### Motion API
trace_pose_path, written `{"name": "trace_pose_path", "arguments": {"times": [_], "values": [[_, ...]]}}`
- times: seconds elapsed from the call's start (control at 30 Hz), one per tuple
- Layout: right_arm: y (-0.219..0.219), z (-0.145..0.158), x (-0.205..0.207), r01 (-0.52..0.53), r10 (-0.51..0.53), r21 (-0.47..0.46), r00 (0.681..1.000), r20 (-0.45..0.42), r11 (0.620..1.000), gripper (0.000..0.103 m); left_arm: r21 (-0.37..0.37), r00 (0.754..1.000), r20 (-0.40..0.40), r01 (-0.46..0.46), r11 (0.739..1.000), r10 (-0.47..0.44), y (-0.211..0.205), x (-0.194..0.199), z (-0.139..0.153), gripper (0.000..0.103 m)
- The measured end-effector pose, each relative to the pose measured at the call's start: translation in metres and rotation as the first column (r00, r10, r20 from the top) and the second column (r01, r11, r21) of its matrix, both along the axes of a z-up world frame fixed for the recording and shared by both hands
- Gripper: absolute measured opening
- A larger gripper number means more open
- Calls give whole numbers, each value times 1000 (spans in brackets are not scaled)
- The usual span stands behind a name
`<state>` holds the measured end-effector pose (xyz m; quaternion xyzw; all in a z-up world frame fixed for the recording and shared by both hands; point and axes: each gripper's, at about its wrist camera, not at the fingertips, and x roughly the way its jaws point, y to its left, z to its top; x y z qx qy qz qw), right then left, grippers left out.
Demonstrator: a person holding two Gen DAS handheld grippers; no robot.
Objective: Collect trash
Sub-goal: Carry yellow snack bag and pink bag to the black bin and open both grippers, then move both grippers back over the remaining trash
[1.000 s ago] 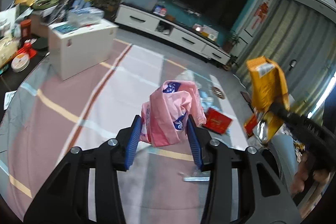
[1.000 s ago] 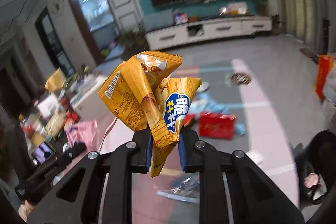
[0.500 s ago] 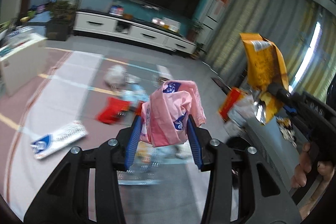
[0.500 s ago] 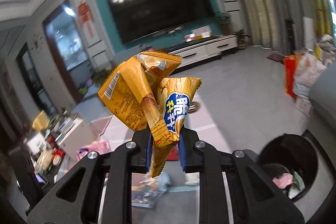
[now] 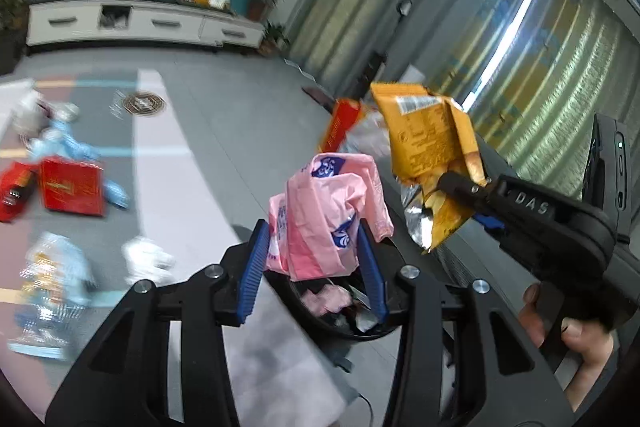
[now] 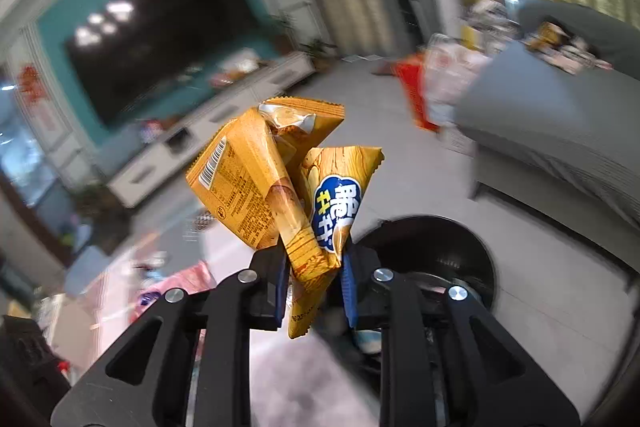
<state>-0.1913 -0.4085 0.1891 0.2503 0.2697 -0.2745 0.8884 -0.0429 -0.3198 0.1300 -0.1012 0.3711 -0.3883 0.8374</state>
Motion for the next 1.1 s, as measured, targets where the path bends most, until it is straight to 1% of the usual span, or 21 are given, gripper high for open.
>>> {"name": "trace_pose_path", "arguments": {"times": [0.07, 0.13, 0.27, 0.4, 0.43, 0.5, 0.53, 0.57, 0.6, 0.63, 0.67, 0.7, 0.73, 0.77, 0.83, 0.87, 0.93, 1.0, 1.03, 1.07, 1.1], "values": [[-12, -11, -4, 48, -48, 1, 997, -54, 999, 24, 4, 999, -30, 30, 1000, -30, -18, 4, -11, 45], [-28, -28, -11, 106, -102, 31, 989, -110, 994, 24, 7, 996, -65, 66, 998, -65, -36, 9, -24, 45], [-49, -55, -16, 193, -178, 54, 963, -204, 980, 25, 16, 985, -118, 125, 992, -122, -63, 9, -45, 45], [-59, -66, -23, 233, -212, 73, 951, -227, 970, 26, 10, 973, -162, 167, 986, -163, -89, 13, -69, 47], [-61, -67, -23, 240, -218, 73, 948, -233, 968, 28, 19, 970, -176, 171, 985, -165, -95, 12, -75, 48], [-65, -70, -24, 248, -222, 82, 944, -243, 965, 29, 18, 962, -207, 188, 982, -180, -102, 11, -83, 52], [-66, -72, -23, 249, -221, 84, 942, -252, 965, 29, 16, 958, -218, 195, 981, -187, -105, 11, -86, 63], [-67, -73, -22, 250, -221, 84, 940, -259, 965, 30, 20, 957, -221, 195, 981, -186, -108, 10, -88, 81], [-67, -74, -22, 255, -225, 84, 937, -266, 963, 36, 23, 960, -216, 189, 982, -179, -108, 9, -89, 89], [-68, -72, -22, 258, -228, 85, 937, -265, 962, 44, 19, 962, -207, 183, 983, -175, -106, 8, -87, 91], [-69, -71, -22, 261, -231, 87, 938, -259, 962, 49, 9, 966, -191, 182, 983, -177, -104, 6, -85, 93], [-70, -70, -22, 266, -237, 91, 939, -250, 960, 59, 4, 966, -182, 187, 982, -183, -101, 5, -82, 94], [-70, -68, -23, 268, -240, 91, 940, -244, 959, 63, 6, 966, -181, 186, 982, -182, -97, 3, -77, 95], [-68, -66, -24, 267, -240, 88, 941, -237, 960, 65, 9, 969, -178, 177, 984, -172, -89, 4, -72, 97], [-63, -61, -24, 266, -243, 77, 943, -225, 961, 75, -5, 973, -176, 150, 989, -148, -77, 8, -64, 99], [-61, -58, -23, 263, -242, 73, 946, -216, 962, 77, -13, 976, -176, 128, 992, -128, -66, 10, -60, 100], [-52, -49, -20, 243, -227, 66, 957, -183, 968, 84, -19, 982, -169, 86, 996, -88, -43, 13, -50, 100], [-41, -38, -15, 221, -210, 62, 967, -141, 973, 89, 2, 989, -144, 25, 1000, -25, -9, 16, -38, 100], [-36, -34, -13, 207, -199, 62, 972, -122, 976, 90, 10, 991, -133, 4, 1000, -3, 2, 16, -33, 100], [-30, -29, -9, 188, -181, 63, 978, -100, 980, 91, 25, 992, -118, -36, 999, 38, 22, 17, -26, 100], [-21, -23, -5, 159, -154, 64, 985, -72, 985, 94, 39, 992, -105, -71, 997, 75, 39, 17, -19, 100]]}}
